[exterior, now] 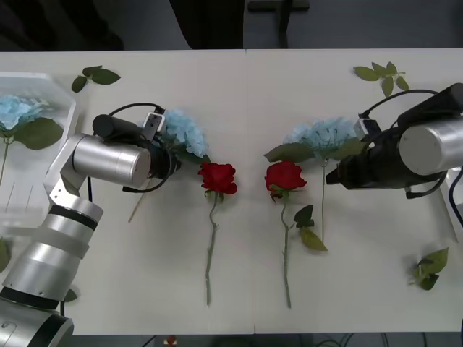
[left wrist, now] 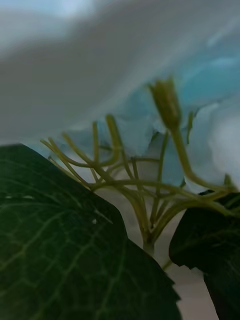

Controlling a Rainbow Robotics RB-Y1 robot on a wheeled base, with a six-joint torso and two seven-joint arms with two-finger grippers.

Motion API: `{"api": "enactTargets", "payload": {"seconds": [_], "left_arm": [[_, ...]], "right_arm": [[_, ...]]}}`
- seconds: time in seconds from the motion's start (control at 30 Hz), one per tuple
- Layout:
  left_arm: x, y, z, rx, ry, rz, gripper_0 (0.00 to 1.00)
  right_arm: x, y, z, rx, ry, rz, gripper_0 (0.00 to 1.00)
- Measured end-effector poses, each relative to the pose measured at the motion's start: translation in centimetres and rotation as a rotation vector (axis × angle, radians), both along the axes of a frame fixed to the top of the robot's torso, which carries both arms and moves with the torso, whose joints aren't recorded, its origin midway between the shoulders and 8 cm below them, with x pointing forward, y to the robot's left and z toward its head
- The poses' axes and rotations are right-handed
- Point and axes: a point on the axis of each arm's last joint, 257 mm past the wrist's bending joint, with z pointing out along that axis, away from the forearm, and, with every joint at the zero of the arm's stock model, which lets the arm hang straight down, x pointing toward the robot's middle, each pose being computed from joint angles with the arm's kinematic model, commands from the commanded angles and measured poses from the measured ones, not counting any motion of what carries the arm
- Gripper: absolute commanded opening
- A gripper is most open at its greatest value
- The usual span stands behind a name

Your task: Place the red flowers into the right box and the blue flowers into the left box. If a person shows an open palm, hand one flower to the person first, then continue sorting.

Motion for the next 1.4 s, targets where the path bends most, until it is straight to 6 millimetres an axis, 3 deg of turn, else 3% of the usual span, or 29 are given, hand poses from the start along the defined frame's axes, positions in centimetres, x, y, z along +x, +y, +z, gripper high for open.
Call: {"api": "enactTargets", "payload": {"seconds": [0.07,0.1,0.53,0.63,0.77,0.9,0.93,0.97,1.0,1.03,1.07,1.27,1.4], "left_arm": [[0.4,0.0,0.2,-0.004,-0.017,0.0,0.12],[0.5,-0.1,0.2,-0.005,-0.021,0.0,0.0],[0.0,-0.3,0.7,-0.021,0.006,0.001,0.0],[-0.2,0.2,2.8,-0.034,0.009,0.015,0.0],[-0.8,1.7,7.6,-0.06,-0.005,0.05,0.0],[-2.3,5.1,11.7,-0.065,0.006,0.087,0.0],[-2.6,6.1,12.6,-0.067,0.013,0.093,0.0],[-2.9,7.3,13.6,-0.069,0.016,0.102,0.0],[-3.2,8.6,14.3,-0.069,0.022,0.112,0.0],[-3.5,10.0,15.2,-0.069,0.024,0.126,0.0],[-3.8,11.6,15.9,-0.069,0.029,0.144,0.0],[-6.0,21.5,20.3,-0.101,0.009,0.29,0.0],[-7.1,27.1,21.1,-0.136,-0.018,0.381,0.0]], "right_arm": [[0.2,0.6,-0.6,-0.013,-0.011,-0.01,1.0],[0.3,0.9,-0.8,-0.022,-0.016,-0.015,1.0],[0.5,3.0,-3.4,-0.105,-0.063,-0.038,1.0],[0.3,3.2,-3.9,-0.122,-0.064,-0.04,0.98],[0.2,3.6,-4.2,-0.127,-0.068,-0.031,0.96],[1.1,3.7,-4.3,-0.109,-0.097,-0.034,0.86],[1.1,3.6,-4.4,-0.109,-0.095,-0.037,0.65],[1.1,3.4,-4.6,-0.111,-0.09,-0.04,0.54],[1.0,3.4,-4.7,-0.112,-0.087,-0.041,0.22],[1.0,3.3,-4.8,-0.115,-0.086,-0.042,0.1],[1.0,3.3,-4.8,-0.118,-0.088,-0.043,0.03],[1.1,3.9,-4.8,-0.114,-0.092,-0.041,0.0],[1.1,4.1,-4.8,-0.11,-0.091,-0.039,0.0]]}}
